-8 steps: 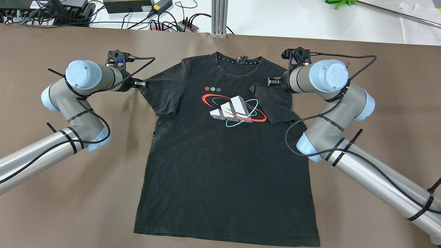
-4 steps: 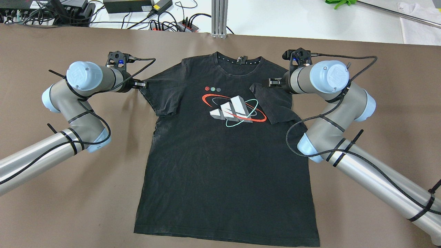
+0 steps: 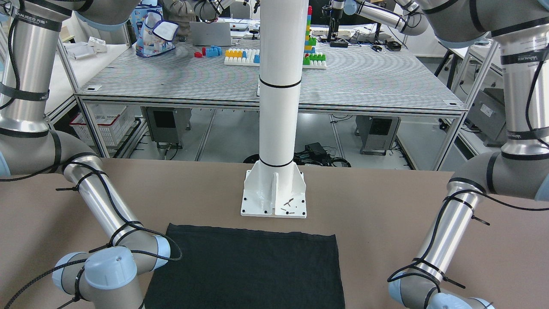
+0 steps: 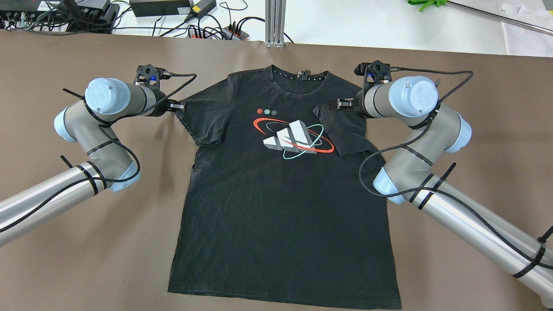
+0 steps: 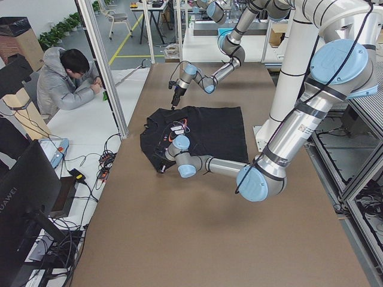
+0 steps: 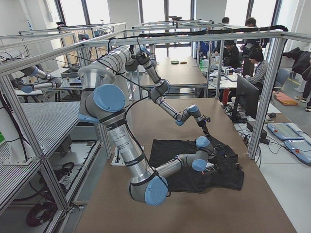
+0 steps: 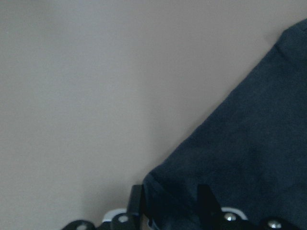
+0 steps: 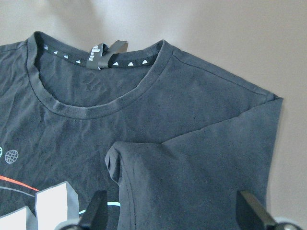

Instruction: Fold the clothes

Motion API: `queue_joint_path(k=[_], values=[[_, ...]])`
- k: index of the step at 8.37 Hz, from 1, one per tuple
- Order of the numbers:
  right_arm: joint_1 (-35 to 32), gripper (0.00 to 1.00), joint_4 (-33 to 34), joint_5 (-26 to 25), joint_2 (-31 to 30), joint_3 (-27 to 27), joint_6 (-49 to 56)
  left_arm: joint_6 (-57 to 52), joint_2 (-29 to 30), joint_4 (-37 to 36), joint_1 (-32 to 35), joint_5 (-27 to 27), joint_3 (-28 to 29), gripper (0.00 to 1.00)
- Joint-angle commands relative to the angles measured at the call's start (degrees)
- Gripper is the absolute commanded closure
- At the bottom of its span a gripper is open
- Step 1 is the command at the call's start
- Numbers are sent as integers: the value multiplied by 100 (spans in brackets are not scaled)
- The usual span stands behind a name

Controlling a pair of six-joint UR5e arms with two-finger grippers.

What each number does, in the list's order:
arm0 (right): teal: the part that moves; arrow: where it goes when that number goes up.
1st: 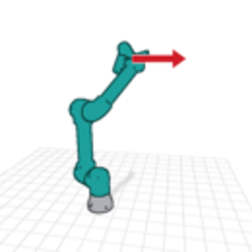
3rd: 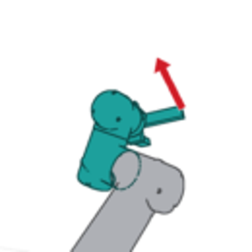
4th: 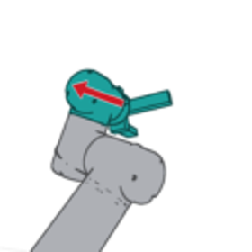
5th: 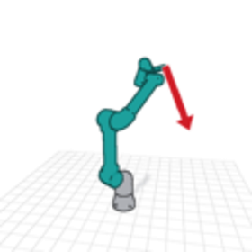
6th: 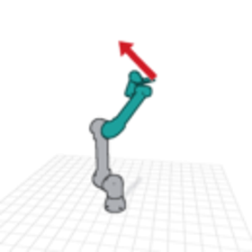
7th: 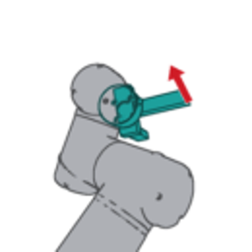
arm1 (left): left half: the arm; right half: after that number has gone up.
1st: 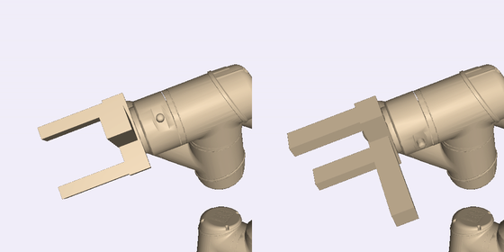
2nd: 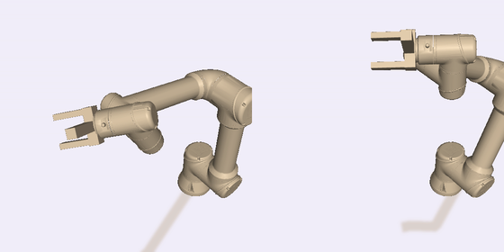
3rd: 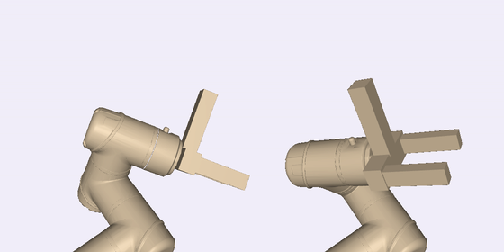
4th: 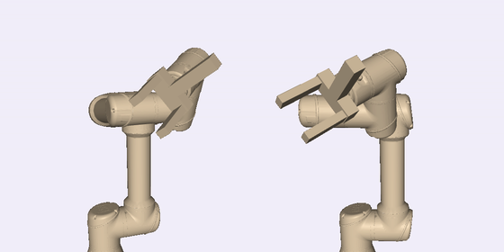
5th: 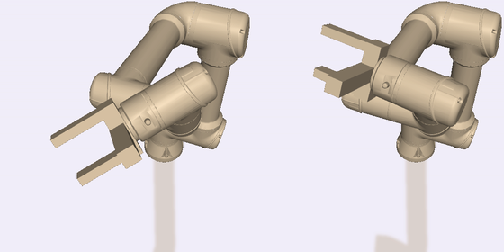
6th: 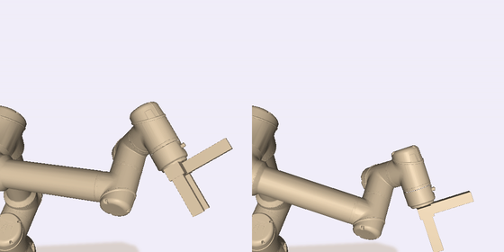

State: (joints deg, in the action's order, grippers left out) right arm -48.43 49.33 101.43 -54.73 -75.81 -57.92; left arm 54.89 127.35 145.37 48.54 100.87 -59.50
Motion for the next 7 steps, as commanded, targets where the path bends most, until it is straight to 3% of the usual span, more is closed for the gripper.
queue_joint_path(k=[1,7], values=[[0,6,-3,0,-3,4,0,4,9,0,-3,3,-17,97],[0,6,-12,0,-47,-4,0,145,307,-131,50,64,-88,100]])
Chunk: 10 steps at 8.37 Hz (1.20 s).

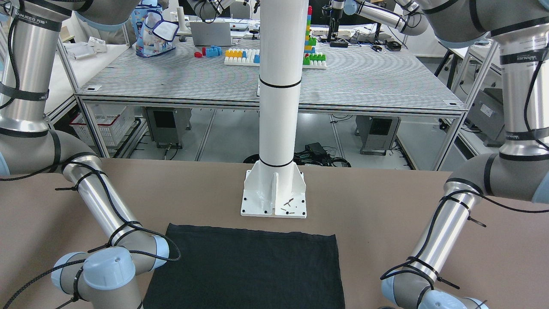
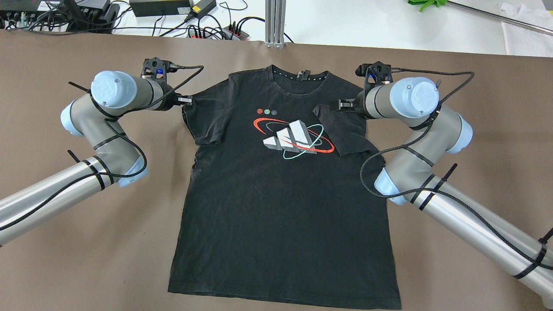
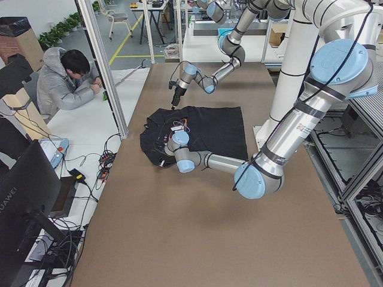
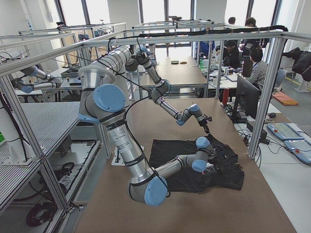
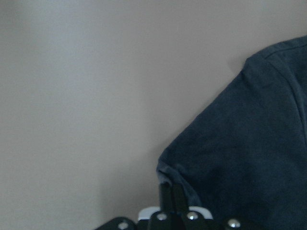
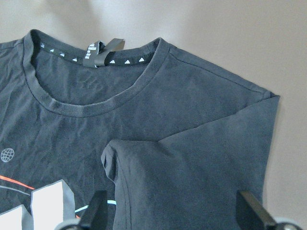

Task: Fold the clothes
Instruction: 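Grasp the sleeve nearest the left gripper and fold it toward the shirt center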

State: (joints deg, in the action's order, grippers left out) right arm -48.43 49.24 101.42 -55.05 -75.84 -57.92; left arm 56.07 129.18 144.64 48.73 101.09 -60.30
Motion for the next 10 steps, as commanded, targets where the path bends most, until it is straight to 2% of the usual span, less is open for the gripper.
queue_joint_path(k=[1,3,4,5,7,10], values=[[0,6,-2,0,-23,0,0,88,316,-433,32,42,-86,100],[0,6,-20,0,-32,0,0,482,546,-1477,-12,51,-725,100],[0,6,-20,0,-32,0,-9,719,721,-1735,-108,34,-807,100],[0,6,-29,0,-49,-9,-9,1113,1036,-1911,-396,-45,-703,100],[0,6,-11,0,-294,-272,0,1651,1626,-2481,-967,-737,-623,100],[0,6,-2,0,-383,-282,35,1802,1707,-2485,-1190,-968,-378,100]])
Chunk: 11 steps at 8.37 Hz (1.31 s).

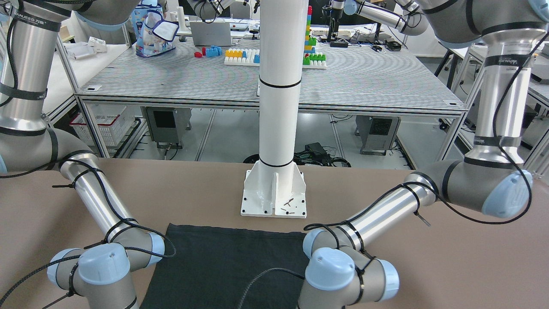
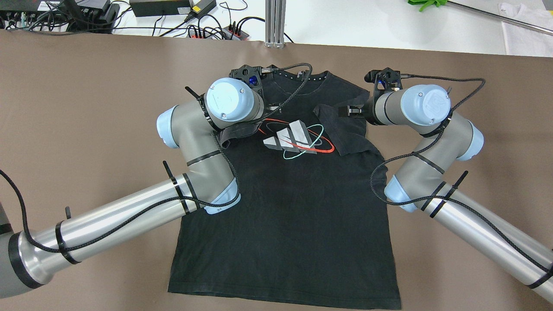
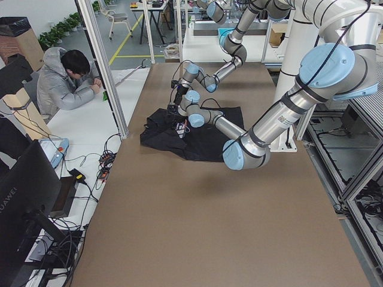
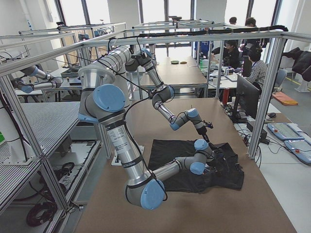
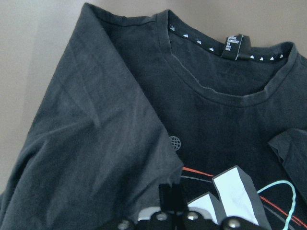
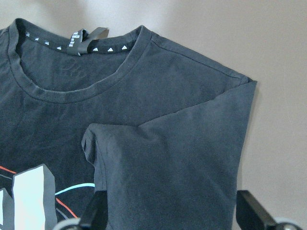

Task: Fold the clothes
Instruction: 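Grasp the sleeve nearest the left gripper and fold it toward the shirt center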

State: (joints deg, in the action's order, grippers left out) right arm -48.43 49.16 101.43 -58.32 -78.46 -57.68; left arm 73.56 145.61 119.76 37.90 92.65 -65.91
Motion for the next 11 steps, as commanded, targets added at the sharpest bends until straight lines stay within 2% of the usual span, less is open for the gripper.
queue_joint_path(k=[1,2,4,6,10,11], values=[[0,6,6,0,-57,-20,-6,45,64,21,-116,-177,306,100],[0,6,6,0,-57,-20,-15,62,108,12,-116,-343,342,100],[0,6,6,-9,-57,-20,3,80,571,3,-81,-371,796,100],[0,6,15,-9,-48,-20,3,281,784,3,-63,-371,948,100],[0,6,24,-44,-39,-20,12,299,768,99,-54,-581,1097,100],[0,6,24,-53,-39,-20,12,291,750,230,-55,-591,1150,18]])
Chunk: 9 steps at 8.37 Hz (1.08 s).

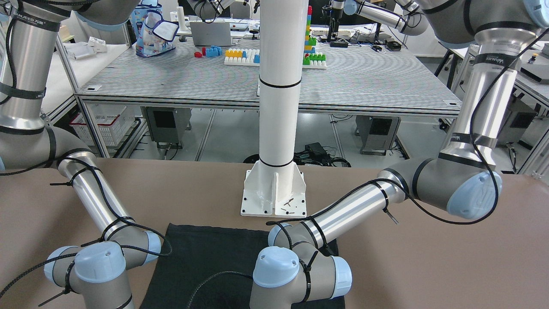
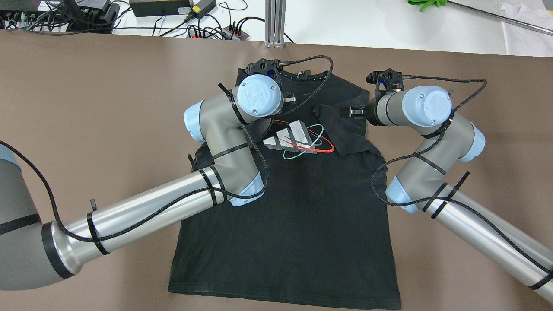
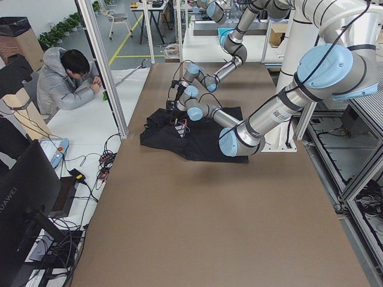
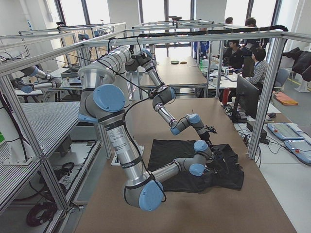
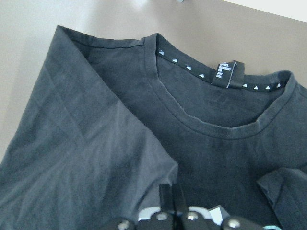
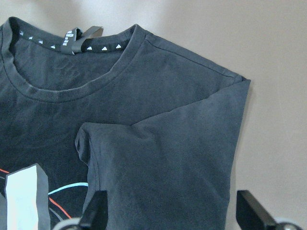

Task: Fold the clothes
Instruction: 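Grasp the sleeve nearest the left gripper and fold it toward the shirt center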

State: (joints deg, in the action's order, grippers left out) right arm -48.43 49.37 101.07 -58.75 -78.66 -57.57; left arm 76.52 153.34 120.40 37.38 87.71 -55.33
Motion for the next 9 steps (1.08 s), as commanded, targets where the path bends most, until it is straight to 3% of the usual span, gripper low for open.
queue_joint_path(k=[1,3,5,7,9], values=[[0,6,11,-17,4,0,1,4,-14,203,6,-113,66,0],[0,6,11,-25,4,9,1,-75,-5,351,189,-52,31,0],[0,6,11,-26,22,0,1,-320,-32,457,619,351,74,0],[0,6,11,-26,30,0,1,-559,-111,1752,814,361,921,0],[0,6,20,-26,39,9,1,-585,-102,1935,841,353,1312,0]])
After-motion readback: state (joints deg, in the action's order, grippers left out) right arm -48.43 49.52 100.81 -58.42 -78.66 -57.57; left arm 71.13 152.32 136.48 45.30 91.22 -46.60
